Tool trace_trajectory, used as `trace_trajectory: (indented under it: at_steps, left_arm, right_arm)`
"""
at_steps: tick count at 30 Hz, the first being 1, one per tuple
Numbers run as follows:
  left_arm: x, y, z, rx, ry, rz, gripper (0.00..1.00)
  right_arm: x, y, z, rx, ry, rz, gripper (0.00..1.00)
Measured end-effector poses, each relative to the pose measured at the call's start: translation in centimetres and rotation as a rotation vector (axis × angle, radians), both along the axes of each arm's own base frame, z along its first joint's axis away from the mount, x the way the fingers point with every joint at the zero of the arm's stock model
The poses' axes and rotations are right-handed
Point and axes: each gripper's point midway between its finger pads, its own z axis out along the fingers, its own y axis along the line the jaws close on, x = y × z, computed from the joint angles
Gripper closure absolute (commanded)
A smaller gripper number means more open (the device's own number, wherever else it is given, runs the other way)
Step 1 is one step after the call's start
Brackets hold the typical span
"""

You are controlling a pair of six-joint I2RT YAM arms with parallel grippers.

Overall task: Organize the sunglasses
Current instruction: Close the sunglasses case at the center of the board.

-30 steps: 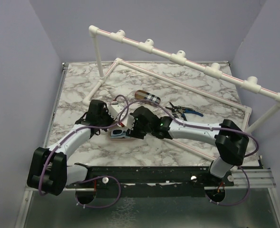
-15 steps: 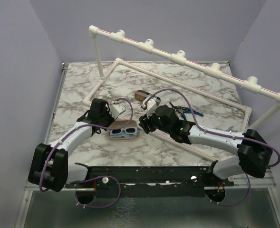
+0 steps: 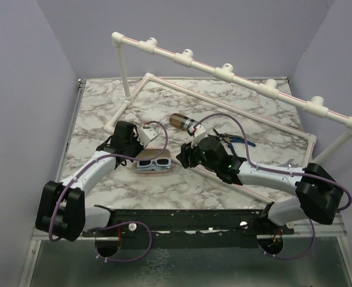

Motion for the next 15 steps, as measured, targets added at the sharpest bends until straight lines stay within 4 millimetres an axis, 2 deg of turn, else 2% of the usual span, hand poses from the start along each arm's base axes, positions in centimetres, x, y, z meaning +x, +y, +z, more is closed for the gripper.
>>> trace_trajectory:
  at_steps: [5,9,11,15]
  left_arm:
    - [-0.7,-0.2,3.2,-0.015,-0.125,-0.019,1.00]
    - [-2.0,-1.0,4.7,-0.054,-0.217,-0.029,1.00]
    - [-2.9,-1.3,4.5,-0.062,-0.239,-0.038,1.00]
    - [-5.2,-1.5,2.6,-0.049,-0.252,-0.071,1.00]
  right_arm:
    - [-0.2,0.5,-0.2,0.041,0.039,-0.007,0.52]
    - [-0.7,1.2,-1.8,0.071,0.106,-0.009,0.54]
    - [-1.0,1.5,-3.0,0.075,0.143,-0.006,0.55]
    - [-1.6,1.7,-4.9,0.078,0.209,-0.014,0.56]
